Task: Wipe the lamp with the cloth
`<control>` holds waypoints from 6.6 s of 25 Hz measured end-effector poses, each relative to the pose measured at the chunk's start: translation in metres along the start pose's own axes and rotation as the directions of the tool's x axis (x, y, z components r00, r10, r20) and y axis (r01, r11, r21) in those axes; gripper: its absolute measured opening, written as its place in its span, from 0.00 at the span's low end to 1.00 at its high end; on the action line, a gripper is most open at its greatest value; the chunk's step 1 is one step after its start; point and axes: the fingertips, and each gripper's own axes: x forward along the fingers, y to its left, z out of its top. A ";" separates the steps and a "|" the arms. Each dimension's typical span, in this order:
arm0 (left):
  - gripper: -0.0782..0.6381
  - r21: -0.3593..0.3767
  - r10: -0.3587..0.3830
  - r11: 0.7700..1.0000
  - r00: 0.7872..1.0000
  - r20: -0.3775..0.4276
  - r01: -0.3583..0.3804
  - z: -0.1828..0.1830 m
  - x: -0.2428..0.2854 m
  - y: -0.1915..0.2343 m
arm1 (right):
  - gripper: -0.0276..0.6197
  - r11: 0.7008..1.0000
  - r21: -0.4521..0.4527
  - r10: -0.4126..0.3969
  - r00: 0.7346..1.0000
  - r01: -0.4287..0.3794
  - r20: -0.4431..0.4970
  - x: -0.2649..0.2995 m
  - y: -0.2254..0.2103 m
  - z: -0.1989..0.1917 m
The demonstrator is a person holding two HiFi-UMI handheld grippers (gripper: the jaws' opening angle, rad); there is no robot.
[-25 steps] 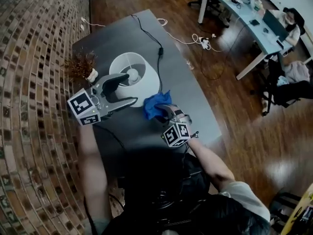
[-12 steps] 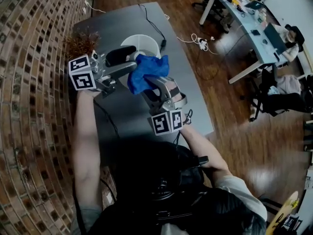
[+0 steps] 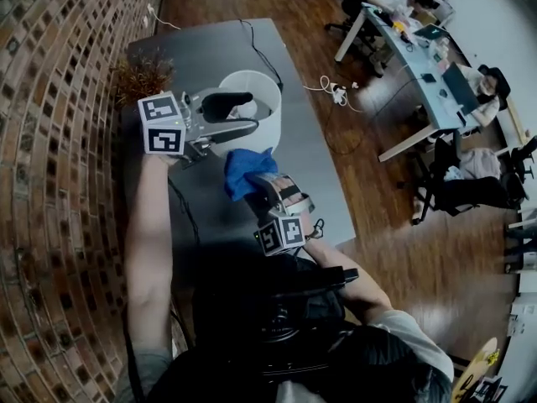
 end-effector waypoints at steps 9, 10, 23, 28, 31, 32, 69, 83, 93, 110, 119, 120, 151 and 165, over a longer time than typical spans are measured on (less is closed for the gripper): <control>0.50 0.014 -0.040 0.999 0.999 -0.033 0.041 -0.003 0.002 -0.004 | 0.26 0.963 -0.048 -0.257 0.960 0.263 0.114 -0.001 -0.093 0.071; 0.50 0.023 -0.042 0.999 0.998 -0.046 0.043 -0.004 0.004 -0.005 | 0.26 0.973 -0.056 -0.216 0.972 0.222 0.093 0.012 -0.077 0.063; 0.49 0.243 0.065 0.970 0.947 -0.313 0.014 -0.046 0.010 -0.015 | 0.26 0.895 0.430 0.141 0.990 -0.114 -0.030 -0.001 0.025 -0.040; 0.49 0.373 0.183 0.928 0.898 -0.400 -0.023 -0.058 0.022 -0.023 | 0.26 0.489 0.873 -0.293 0.942 0.003 0.161 -0.079 -0.150 -0.055; 0.50 0.457 0.305 0.887 0.828 -0.470 -0.067 -0.074 0.031 -0.013 | 0.26 0.329 0.935 -0.410 0.872 -0.132 0.268 -0.080 -0.209 -0.056; 0.51 0.492 0.350 0.867 0.796 -0.493 -0.077 -0.081 0.033 -0.009 | 0.26 0.307 0.937 -0.401 0.870 -0.167 0.286 -0.067 -0.208 -0.059; 0.40 0.767 0.457 0.641 0.820 -0.346 -0.033 -0.108 0.034 -0.083 | 0.24 0.575 0.560 0.294 0.790 -0.596 0.538 0.040 -0.285 -0.034; 0.39 0.795 0.455 0.604 0.842 -0.290 -0.053 -0.141 0.042 -0.083 | 0.24 0.528 0.535 0.731 0.674 -0.659 0.109 0.175 -0.165 -0.101; 0.39 0.785 0.436 0.616 0.858 -0.272 -0.064 -0.097 0.036 -0.071 | 0.24 0.395 0.001 0.877 0.377 -0.919 0.299 0.091 -0.223 0.104; 0.37 0.782 0.425 0.616 0.877 -0.226 -0.097 -0.084 0.037 -0.062 | 0.24 0.340 -0.092 0.939 0.333 -0.936 0.084 0.141 -0.163 0.110; 0.37 0.780 0.424 0.618 0.877 -0.226 -0.098 -0.087 0.041 -0.057 | 0.24 0.068 -0.044 0.959 0.077 -0.997 -0.272 0.136 -0.064 0.058; 0.36 0.780 0.425 0.617 0.878 -0.221 -0.102 -0.087 0.042 -0.057 | 0.24 0.090 -0.011 0.951 0.089 -0.996 -0.296 0.151 -0.056 0.045; 0.31 0.735 0.503 0.641 0.845 -0.184 -0.222 -0.071 0.038 0.005 | 0.22 0.741 0.630 0.198 0.972 -0.232 0.126 0.010 -0.250 -0.047; 0.36 0.781 0.501 0.595 0.848 -0.174 -0.191 -0.082 0.036 0.001 | 0.22 0.854 0.278 0.369 0.889 -0.439 0.272 0.043 -0.216 0.082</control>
